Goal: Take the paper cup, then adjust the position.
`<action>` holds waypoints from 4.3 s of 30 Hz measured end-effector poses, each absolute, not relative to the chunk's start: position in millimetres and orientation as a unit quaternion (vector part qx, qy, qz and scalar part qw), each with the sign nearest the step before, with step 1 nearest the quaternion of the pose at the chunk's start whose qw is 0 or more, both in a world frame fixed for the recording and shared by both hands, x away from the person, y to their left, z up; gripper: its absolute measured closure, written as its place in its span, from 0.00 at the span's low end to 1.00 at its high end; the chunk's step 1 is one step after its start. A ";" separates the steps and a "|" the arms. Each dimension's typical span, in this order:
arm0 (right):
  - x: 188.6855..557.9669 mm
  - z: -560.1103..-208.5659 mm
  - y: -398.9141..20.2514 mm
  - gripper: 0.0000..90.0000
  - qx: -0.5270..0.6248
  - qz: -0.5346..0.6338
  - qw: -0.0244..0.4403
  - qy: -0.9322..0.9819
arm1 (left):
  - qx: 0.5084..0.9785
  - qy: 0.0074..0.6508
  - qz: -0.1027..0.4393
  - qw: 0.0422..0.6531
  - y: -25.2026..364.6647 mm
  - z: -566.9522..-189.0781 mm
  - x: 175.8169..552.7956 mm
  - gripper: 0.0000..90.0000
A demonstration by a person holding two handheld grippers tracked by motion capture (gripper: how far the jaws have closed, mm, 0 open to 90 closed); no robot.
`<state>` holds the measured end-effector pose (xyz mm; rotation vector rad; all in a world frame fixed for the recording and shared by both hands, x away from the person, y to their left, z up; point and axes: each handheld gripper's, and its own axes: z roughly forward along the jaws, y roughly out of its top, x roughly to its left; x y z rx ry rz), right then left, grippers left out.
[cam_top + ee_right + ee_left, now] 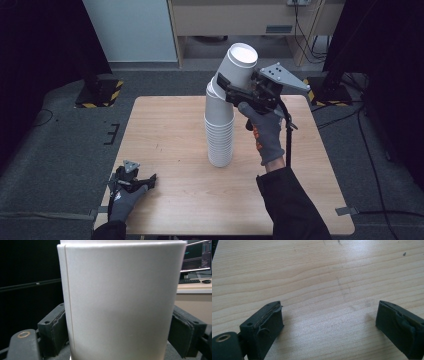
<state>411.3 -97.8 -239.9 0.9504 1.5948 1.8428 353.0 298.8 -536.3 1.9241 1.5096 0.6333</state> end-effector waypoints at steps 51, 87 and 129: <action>345.4 -359.7 -207.8 0.17 0.445 0.643 0.212 0.585 | 0.728 0.568 0.238 0.302 298.3 -536.5 353.3 0.06; 340.4 -431.2 -232.8 0.17 0.522 0.649 0.128 0.537 | 0.727 0.540 0.254 0.340 296.9 -523.0 342.7 0.30; 340.7 -444.7 -236.8 0.17 0.554 0.680 0.070 0.476 | 0.734 0.386 0.241 0.504 211.0 -479.0 324.8 0.36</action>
